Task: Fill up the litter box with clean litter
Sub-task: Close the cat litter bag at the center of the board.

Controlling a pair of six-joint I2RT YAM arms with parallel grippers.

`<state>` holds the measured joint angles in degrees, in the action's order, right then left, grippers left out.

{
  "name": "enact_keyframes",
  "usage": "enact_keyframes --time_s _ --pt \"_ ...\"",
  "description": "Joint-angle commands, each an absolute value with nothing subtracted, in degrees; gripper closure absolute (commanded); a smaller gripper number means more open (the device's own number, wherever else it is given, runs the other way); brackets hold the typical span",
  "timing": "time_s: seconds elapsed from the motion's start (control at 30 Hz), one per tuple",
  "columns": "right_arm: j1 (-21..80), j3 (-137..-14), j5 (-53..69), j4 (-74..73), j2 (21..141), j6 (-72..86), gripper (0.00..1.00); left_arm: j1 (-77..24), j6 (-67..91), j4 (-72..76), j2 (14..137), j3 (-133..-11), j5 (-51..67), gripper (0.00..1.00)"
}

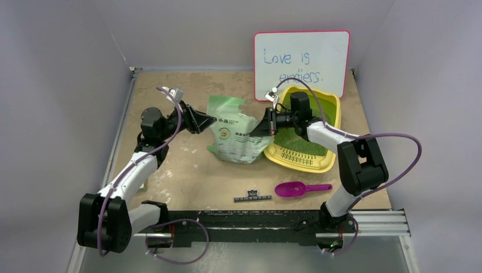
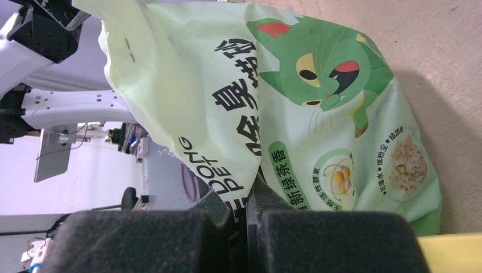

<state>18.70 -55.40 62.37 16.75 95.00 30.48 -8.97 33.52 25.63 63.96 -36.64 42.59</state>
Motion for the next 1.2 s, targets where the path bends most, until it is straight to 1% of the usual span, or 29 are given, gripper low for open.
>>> enact_keyframes --time_s 0.0,0.03,0.1,0.17,0.2,0.23,0.33,0.4,0.47,0.57,0.7,0.8,0.9,0.97,1.07,1.1,1.13,1.17 --pt "17.86 -58.42 63.24 17.0 93.26 31.73 1.0 -9.03 37.23 33.99 67.0 -36.95 45.59 0.57" --pt "17.87 -58.25 63.2 16.89 92.99 31.65 1.0 -9.35 37.56 34.08 68.09 -37.48 45.84 0.61" --pt "17.88 -57.92 63.4 16.79 92.05 31.51 1.0 -10.44 38.04 34.57 70.47 -38.64 46.82 0.72" --pt "17.88 -57.8 63.62 16.67 91.22 31.54 0.97 -11.63 38.14 34.37 72.79 -39.55 46.63 0.95" --pt "17.79 -57.84 63.36 16.62 90.75 31.48 0.95 -11.93 38.19 33.48 73.58 -39.88 45.49 1.0" --pt "17.6 -57.88 63.14 16.49 90.06 31.17 0.91 -11.95 38.16 32.57 74.17 -40.21 44.67 1.0" --pt "15.58 -57.06 61.47 16.21 86.88 29.39 0.63 -11.68 36.85 30.0 72.77 -39.41 40.79 1.0" --pt "13.85 -55.7 60.69 16.59 83.91 27.73 0.48 -10.85 35.73 27.35 70.45 -38.66 36.96 1.0" --pt "12.75 -54.33 59.81 15.91 80.92 24.57 0.36 -9.17 36.01 26.25 68.48 -37.78 34.9 1.0" --pt "12.49 -52.55 59.29 14.09 78.06 17.83 0.29 -6.89 37.37 26.14 67.49 -37.19 34.39 1.0" --pt "12.52 -49.25 59.04 15.28 78.2 15.19 0.28 -6.44 39.61 28.88 68.98 -37.12 37.63 1.0" --pt "12.9 -48.46 60.81 16.6 79.83 16.25 0.3 -6.44 39.7 28.89 69.0 -36.7 37.7 1.0" --pt "14.12 -48.52 60.65 14.24 79.96 14.27 0.34 -6.42 38.9 27.23 68.72 -36.75 36.97 1.0" --pt "14.6 -48.27 59.07 13.16 79.38 14.14 0.46 -6.43 38.56 26.7 68.89 -36.88 36.95 1.0" --pt "13.1 -47.86 59.25 14.9 79.27 21.56 0.76 -6.42 37.4 24.84 69.01 -37.2 36.63 1.0" --pt "12.01 -47.2 59.68 17.96 79.34 25.34 0.87 -6.42 36.65 23.64 68.86 -37.46 36.16 1.0" --pt "11.13 -46.3 60.81 21.72 79.51 29.75 0.95 -6.33 35.77 22.53 68.68 -37.74 35.93 1.0" --pt "10.52 -45.41 61.61 25.08 79.61 33.23 1.0 -6.33 34.96 21.14 68.42 -38.08 35.51 1.0"
